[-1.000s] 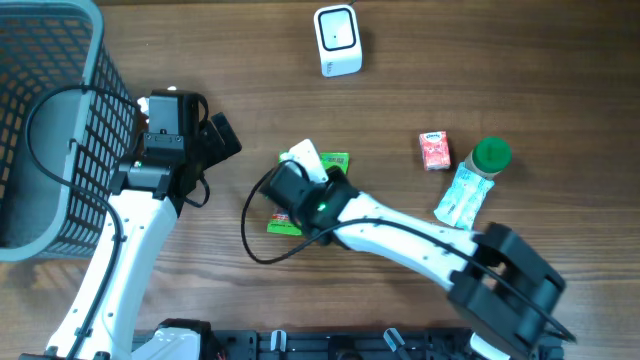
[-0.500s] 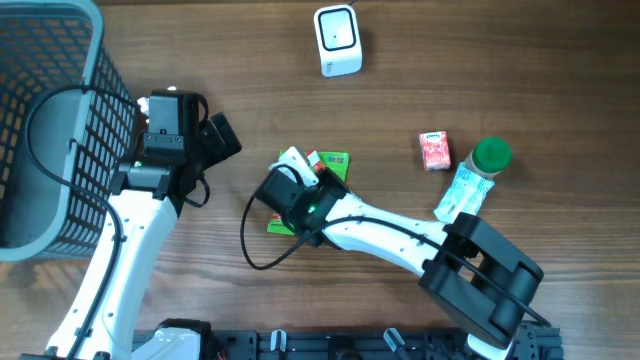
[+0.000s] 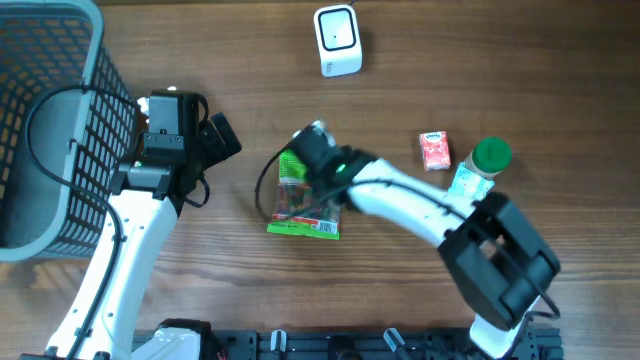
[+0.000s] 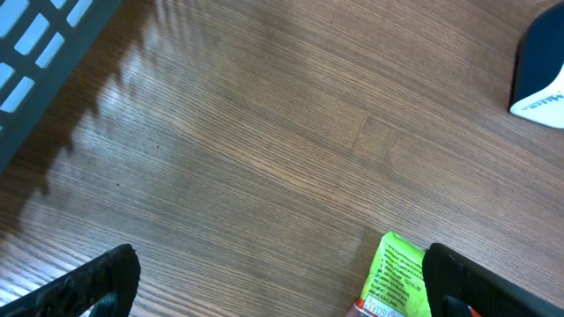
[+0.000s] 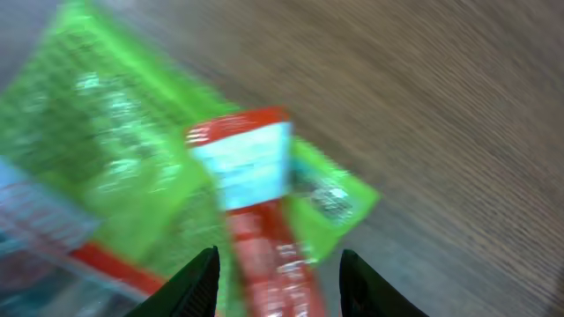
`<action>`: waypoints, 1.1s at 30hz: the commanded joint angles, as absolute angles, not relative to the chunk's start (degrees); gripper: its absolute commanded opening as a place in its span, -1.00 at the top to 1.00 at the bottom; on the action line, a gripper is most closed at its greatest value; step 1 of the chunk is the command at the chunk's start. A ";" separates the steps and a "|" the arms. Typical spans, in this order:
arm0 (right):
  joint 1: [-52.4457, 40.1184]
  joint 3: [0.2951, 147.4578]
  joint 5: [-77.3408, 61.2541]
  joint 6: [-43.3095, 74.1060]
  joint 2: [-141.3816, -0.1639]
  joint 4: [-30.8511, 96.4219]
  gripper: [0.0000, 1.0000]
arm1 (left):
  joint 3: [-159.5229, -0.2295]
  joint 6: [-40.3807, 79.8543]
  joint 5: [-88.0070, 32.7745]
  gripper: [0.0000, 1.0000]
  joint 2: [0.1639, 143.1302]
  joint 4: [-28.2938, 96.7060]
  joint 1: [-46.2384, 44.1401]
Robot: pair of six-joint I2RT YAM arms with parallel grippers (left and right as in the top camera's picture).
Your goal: Scan the item barcode
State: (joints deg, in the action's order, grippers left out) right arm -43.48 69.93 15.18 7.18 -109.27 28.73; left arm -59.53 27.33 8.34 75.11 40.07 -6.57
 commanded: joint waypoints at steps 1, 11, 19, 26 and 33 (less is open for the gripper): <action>-40.18 70.91 6.37 5.98 -107.39 29.12 0.13 | -59.96 27.24 8.86 -1.00 75.16 40.03 -6.20; -38.33 70.81 3.66 2.92 -107.46 22.90 0.27 | -59.96 27.24 8.86 -1.00 75.16 40.03 -6.20; -37.63 70.76 -0.64 0.12 -110.59 22.68 0.37 | -59.96 27.24 8.86 -1.00 75.16 40.03 -6.20; -37.63 71.05 -0.91 0.10 -109.25 22.28 0.78 | -59.96 27.24 8.86 -1.00 75.16 40.03 -6.20; -37.63 70.48 -0.91 0.01 -107.70 22.44 0.53 | -59.96 27.24 8.86 -1.00 75.16 40.03 -6.20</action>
State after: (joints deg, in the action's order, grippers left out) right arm -37.60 69.93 -0.01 0.30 -109.30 22.61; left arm -59.53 27.33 8.34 75.11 40.07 -6.57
